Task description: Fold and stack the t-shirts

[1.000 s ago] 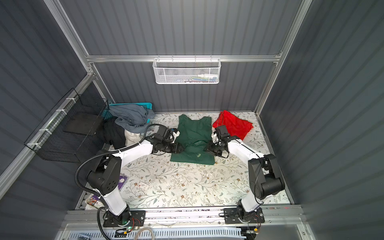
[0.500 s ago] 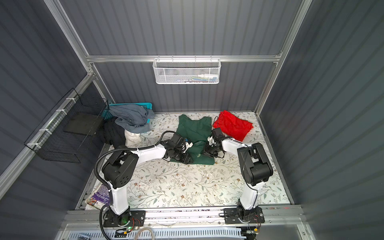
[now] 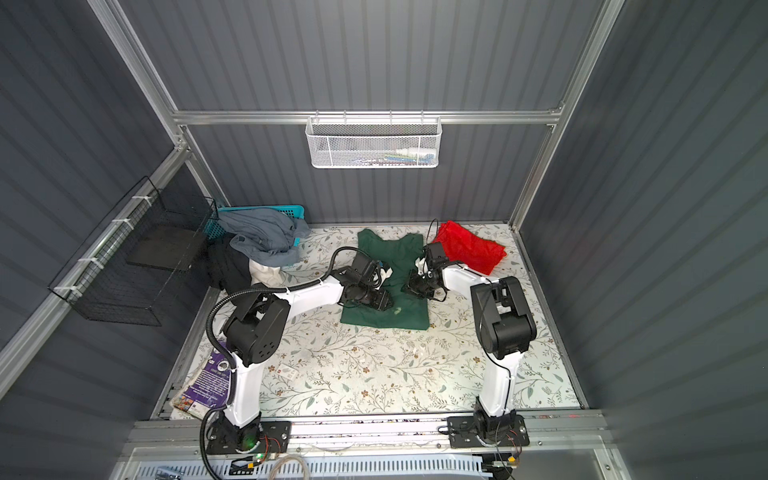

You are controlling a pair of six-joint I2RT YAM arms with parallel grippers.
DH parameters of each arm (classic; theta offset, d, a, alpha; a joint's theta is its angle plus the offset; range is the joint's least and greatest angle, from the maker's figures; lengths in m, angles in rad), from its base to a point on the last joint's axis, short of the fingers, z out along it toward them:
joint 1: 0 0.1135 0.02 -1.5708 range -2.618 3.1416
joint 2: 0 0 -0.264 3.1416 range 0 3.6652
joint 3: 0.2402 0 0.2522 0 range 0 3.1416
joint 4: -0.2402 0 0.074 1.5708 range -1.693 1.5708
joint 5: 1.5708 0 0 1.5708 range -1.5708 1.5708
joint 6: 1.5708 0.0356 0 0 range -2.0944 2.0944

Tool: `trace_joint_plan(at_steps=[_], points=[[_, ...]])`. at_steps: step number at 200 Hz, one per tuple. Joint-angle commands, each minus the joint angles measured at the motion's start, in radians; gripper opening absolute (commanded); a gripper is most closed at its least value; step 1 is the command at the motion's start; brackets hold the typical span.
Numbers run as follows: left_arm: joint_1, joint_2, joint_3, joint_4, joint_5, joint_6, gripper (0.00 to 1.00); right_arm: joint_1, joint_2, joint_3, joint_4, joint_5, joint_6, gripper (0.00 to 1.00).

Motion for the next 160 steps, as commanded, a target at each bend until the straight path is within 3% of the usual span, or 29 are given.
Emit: trace_joint_plan(at_steps=[1, 33, 64, 75, 102, 120, 141, 160], points=[[0.026, 0.011, 0.052, -0.031, -0.064, 0.012, 0.50, -0.018, 0.022, 0.047, -0.012, 0.019, -0.020, 0.24], [0.060, 0.026, 0.089, 0.016, -0.146, 0.045, 0.49, -0.038, 0.063, 0.114, -0.028, 0.019, -0.031, 0.24], [0.104, 0.096, 0.162, 0.060, -0.156, 0.082, 0.49, -0.058, 0.103, 0.181, -0.055, -0.007, -0.016, 0.25], [0.116, 0.123, 0.197, 0.055, -0.178, 0.086, 0.49, -0.064, 0.103, 0.183, -0.041, -0.006, -0.011, 0.33], [0.148, 0.134, 0.240, 0.056, -0.253, 0.082, 0.49, -0.085, 0.098, 0.213, -0.054, 0.003, -0.023, 0.37], [0.156, 0.071, 0.219, 0.106, -0.299, 0.095, 0.51, -0.095, 0.082, 0.225, -0.070, 0.018, -0.033, 0.53], [0.156, -0.004, 0.204, 0.138, -0.311, 0.121, 0.56, -0.100, 0.052, 0.225, -0.091, 0.039, -0.046, 0.64], [0.156, -0.052, 0.217, 0.090, -0.313, 0.116, 0.56, -0.100, 0.017, 0.209, -0.129, 0.041, -0.045, 0.65]])
